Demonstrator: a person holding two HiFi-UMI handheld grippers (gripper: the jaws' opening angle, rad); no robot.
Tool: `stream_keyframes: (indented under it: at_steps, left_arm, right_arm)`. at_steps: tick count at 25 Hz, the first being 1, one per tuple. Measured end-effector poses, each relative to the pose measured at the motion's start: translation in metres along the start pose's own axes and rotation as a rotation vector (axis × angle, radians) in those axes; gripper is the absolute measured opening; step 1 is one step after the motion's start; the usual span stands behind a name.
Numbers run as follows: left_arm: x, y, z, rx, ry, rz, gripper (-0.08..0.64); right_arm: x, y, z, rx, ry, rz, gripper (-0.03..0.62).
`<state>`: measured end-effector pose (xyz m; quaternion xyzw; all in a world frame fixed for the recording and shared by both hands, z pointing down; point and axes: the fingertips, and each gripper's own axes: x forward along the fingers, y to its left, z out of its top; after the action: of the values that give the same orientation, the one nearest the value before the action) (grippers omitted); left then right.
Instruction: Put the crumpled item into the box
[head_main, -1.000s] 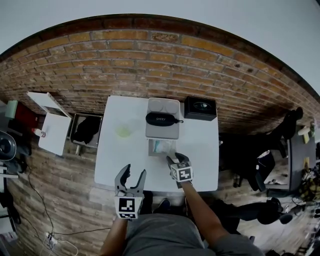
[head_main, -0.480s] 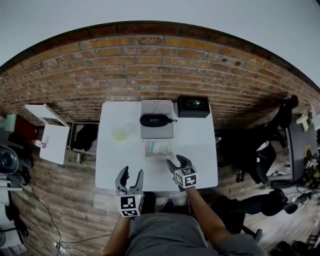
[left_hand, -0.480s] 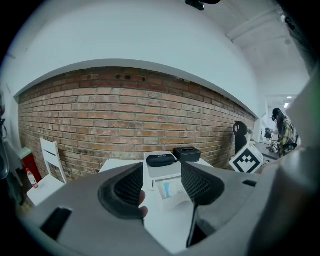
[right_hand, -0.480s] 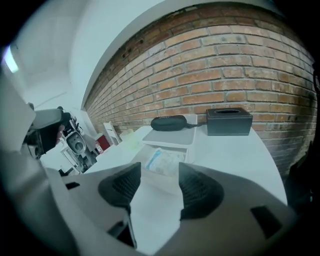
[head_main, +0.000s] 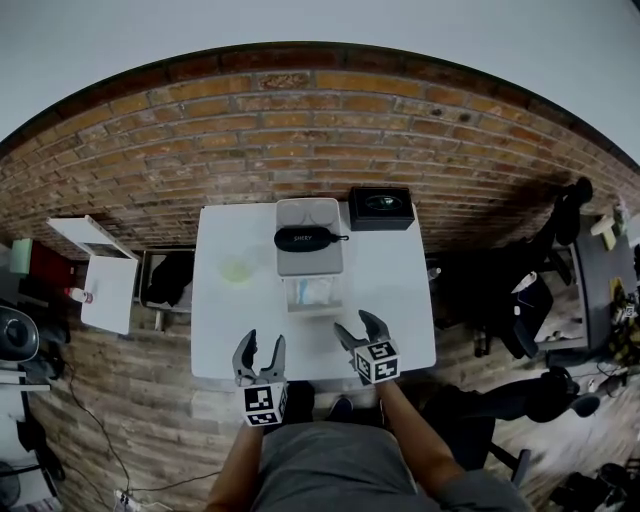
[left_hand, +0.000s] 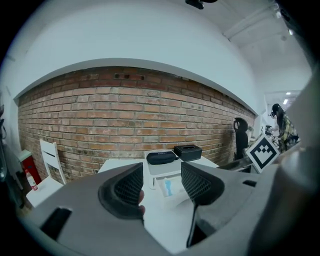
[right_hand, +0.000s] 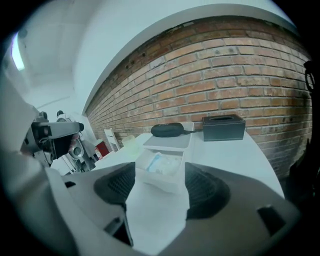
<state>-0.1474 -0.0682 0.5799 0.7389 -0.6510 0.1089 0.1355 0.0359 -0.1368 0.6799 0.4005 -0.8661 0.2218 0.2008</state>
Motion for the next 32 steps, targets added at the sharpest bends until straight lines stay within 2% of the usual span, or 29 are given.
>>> stream_keyframes:
  at_steps: [2,5,16,22,28,32]
  left_arm:
    - [0.003,-0.002,-0.006,-0.002,0.002,-0.007,0.236]
    - [0.010,-0.004,-0.018,-0.018,0.018,-0.023,0.236]
    - [0.047,-0.009,-0.071,0.061,0.082,-0.082,0.237]
    - [0.069,-0.012,-0.105,0.079,0.132,-0.112,0.236]
    - [0.088,-0.009,-0.132,0.067,0.197,-0.108,0.236]
    - [0.098,-0.006,-0.141,0.092,0.220,-0.123,0.236]
  right_arm:
    - [0.000,-0.001,-0.006,-0.014,0.003,-0.012,0.309]
    - [0.003,-0.002,-0.014,-0.028,0.019,-0.025,0.332]
    - [0.018,-0.014,-0.040,-0.055,0.058,-0.061,0.332]
    - [0.035,-0.016,-0.054,-0.095,0.079,-0.070,0.362]
    - [0.045,-0.020,-0.065,-0.095,0.100,-0.067,0.355]
    - [0.055,-0.021,-0.064,-0.112,0.097,-0.062,0.336]
